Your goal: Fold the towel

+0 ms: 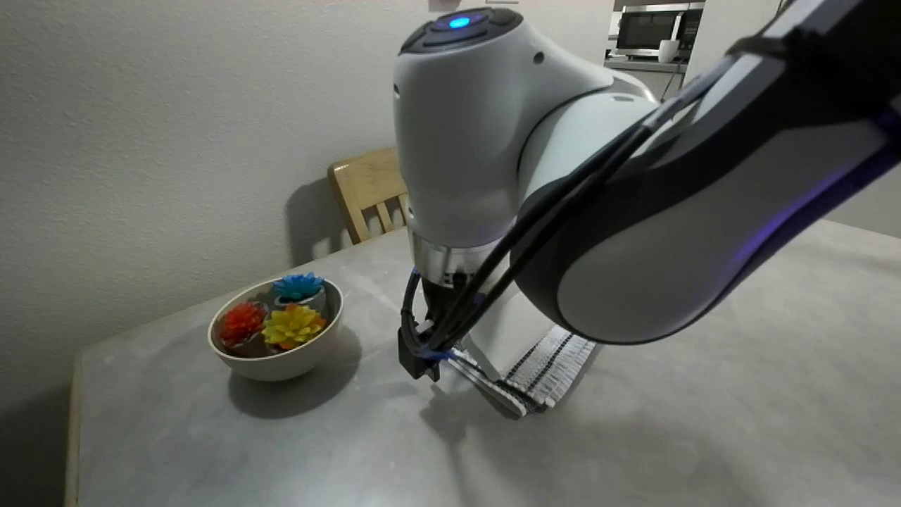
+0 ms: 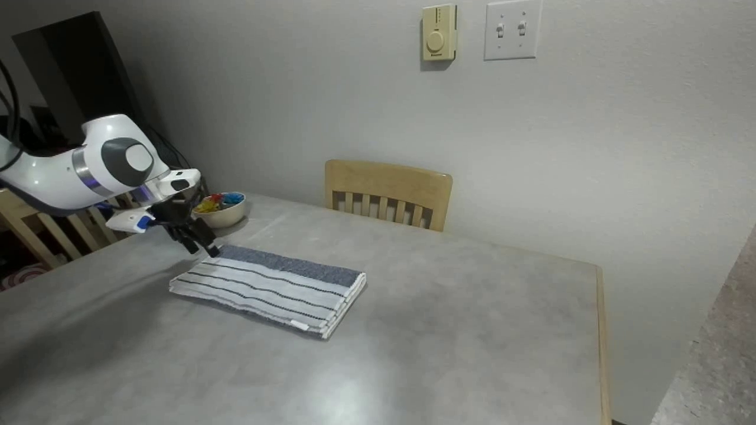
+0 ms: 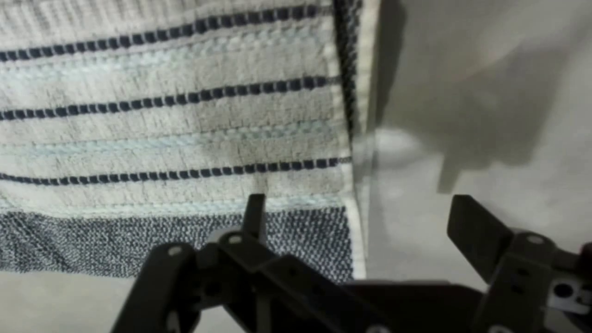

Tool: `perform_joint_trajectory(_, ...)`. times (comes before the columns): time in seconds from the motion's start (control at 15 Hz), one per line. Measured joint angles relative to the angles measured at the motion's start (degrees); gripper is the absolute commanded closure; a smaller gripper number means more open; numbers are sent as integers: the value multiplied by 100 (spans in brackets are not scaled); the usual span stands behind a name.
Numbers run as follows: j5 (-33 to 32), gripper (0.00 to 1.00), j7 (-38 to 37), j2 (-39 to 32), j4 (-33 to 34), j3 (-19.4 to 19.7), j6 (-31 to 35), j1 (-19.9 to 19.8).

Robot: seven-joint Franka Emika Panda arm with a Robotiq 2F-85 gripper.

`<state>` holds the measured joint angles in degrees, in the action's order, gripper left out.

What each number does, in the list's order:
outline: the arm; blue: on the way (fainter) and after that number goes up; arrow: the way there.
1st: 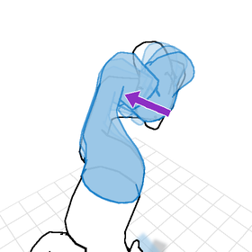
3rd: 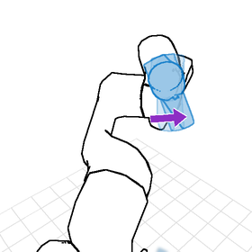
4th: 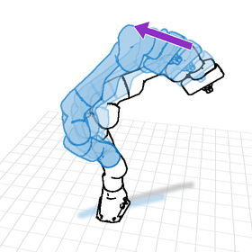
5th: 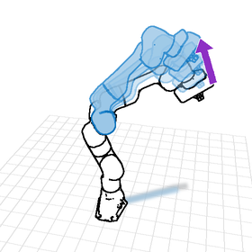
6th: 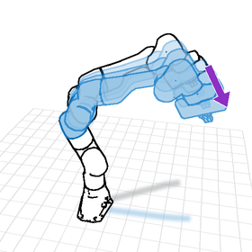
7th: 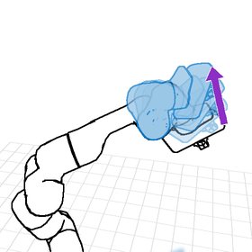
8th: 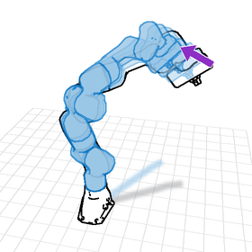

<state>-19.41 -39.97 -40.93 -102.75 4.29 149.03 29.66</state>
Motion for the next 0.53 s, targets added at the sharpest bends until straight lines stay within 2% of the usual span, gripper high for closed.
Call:
perform_joint_trajectory(0.27,-70,0,-825,6,-38,323,11,454)
perform_joint_trajectory(0.53,-197,0,-1048,13,-39,531,7,596)
